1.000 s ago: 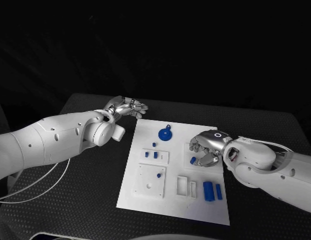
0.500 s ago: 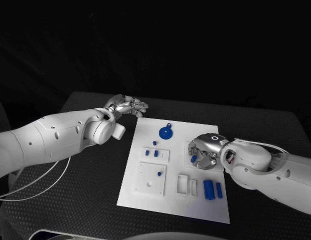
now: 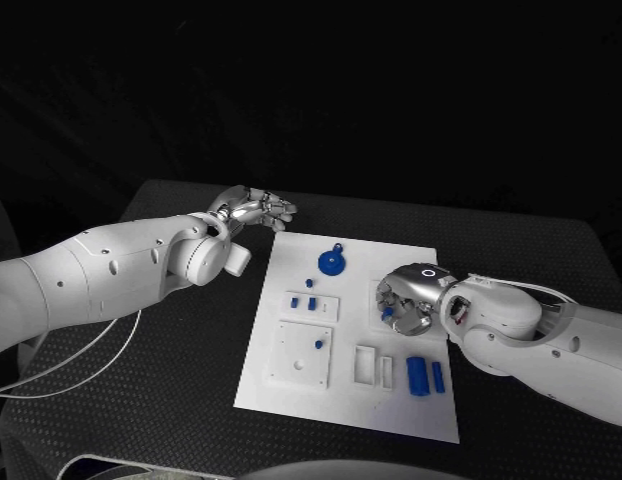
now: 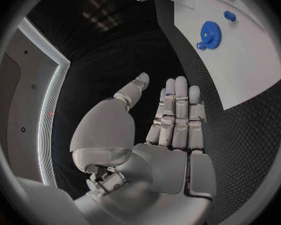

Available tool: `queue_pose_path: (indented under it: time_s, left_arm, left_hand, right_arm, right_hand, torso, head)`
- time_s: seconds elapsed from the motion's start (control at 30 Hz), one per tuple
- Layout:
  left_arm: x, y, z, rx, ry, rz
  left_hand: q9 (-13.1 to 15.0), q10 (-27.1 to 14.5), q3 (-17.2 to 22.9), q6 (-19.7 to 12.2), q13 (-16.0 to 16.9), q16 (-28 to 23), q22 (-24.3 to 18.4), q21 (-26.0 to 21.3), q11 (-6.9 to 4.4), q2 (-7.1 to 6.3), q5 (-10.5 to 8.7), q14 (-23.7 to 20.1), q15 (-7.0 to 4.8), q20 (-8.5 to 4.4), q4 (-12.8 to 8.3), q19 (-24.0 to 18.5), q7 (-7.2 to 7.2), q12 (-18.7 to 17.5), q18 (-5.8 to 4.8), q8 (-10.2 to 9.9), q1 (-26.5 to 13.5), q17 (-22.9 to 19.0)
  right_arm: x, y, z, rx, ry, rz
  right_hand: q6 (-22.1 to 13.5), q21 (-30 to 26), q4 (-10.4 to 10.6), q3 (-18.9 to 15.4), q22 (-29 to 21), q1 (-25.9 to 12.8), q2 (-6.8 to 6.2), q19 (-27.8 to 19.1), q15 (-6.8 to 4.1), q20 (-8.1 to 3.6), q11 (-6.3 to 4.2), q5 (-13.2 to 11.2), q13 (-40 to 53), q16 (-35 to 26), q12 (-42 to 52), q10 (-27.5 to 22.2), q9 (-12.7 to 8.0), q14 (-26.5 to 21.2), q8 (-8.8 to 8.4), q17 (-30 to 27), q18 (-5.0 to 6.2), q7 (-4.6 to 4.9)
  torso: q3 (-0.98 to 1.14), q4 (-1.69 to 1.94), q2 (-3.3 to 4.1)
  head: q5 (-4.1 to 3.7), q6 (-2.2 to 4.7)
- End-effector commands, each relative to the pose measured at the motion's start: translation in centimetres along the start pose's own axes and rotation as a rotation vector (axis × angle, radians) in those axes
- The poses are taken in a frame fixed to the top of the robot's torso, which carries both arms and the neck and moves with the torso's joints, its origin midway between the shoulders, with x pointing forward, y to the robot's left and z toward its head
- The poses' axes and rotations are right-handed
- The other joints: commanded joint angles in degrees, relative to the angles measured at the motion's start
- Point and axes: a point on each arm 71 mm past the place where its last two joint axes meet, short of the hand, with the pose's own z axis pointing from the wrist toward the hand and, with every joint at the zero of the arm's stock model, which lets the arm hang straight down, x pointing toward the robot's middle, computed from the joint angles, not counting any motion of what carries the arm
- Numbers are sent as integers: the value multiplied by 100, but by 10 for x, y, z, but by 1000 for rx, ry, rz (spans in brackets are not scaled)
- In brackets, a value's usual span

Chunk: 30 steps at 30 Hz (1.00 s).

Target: Assemble the parts on the task board

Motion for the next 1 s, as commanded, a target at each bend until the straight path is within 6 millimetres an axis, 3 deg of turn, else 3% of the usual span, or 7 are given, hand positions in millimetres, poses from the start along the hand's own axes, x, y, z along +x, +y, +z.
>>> queue_pose_path:
  time_s: [0.03,0.4,0.7,0.87,1.0]
  left_arm:
    - [2,-1,0,10,15,-10]
    - [0,-1,1,7,8,-7]
    - [-3,0,1,5,1,-5]
    - [-3,0,2,6,-1,-5]
    - [0,-1,5,9,1,-5]
  left_hand:
    - [-1,-26,0,-45,6,-23,8,-22,-10,56,32,54,-3,12,48,46,7,14,4,-2,4,8]
    - [0,-26,3,-46,6,-28,11,-25,-10,62,34,56,-4,10,48,47,6,14,5,-2,9,15]
    - [0,-27,3,-47,7,-32,13,-28,-10,63,33,57,-4,11,49,48,6,14,5,-1,9,21]
    - [0,-27,2,-48,7,-35,15,-30,-10,63,33,57,-4,10,49,49,6,14,5,-1,9,24]
    - [0,-27,3,-48,7,-37,16,-31,-10,64,33,58,-5,10,49,49,6,14,5,-1,11,27]
  right_arm:
    - [-2,2,0,-3,-31,-25]
    - [-6,4,-4,-6,-79,-25]
    - [-25,17,-7,-51,-151,11]
    - [-31,42,1,-122,-184,23]
    - [-33,63,11,-174,-197,32]
  right_hand:
    - [138,60,-28,110,90,51,86,86,-91,-16,-53,-11,52,61,87,153,61,49,90,21,29,-52]
    - [284,97,-82,264,78,50,48,211,-172,-72,-137,-11,142,89,171,331,152,139,181,40,29,-122]
    - [298,100,-81,301,73,45,20,237,-181,-83,-145,-11,160,86,175,344,171,155,190,40,29,-129]
    - [299,101,-79,313,71,43,16,247,-185,-86,-147,-11,165,83,174,346,177,161,190,39,29,-130]
    - [294,100,-76,321,69,41,15,251,-185,-88,-146,-11,167,80,170,341,179,163,188,37,29,-129]
  torso:
    - [0,4,-2]
    - [-4,4,-6]
    - [-1,-2,-6]
    - [-4,-3,-2]
    - [3,6,-4]
  head:
    - [5,3]
    - [13,27]
    - [97,60]
    - [143,44]
    - [171,76]
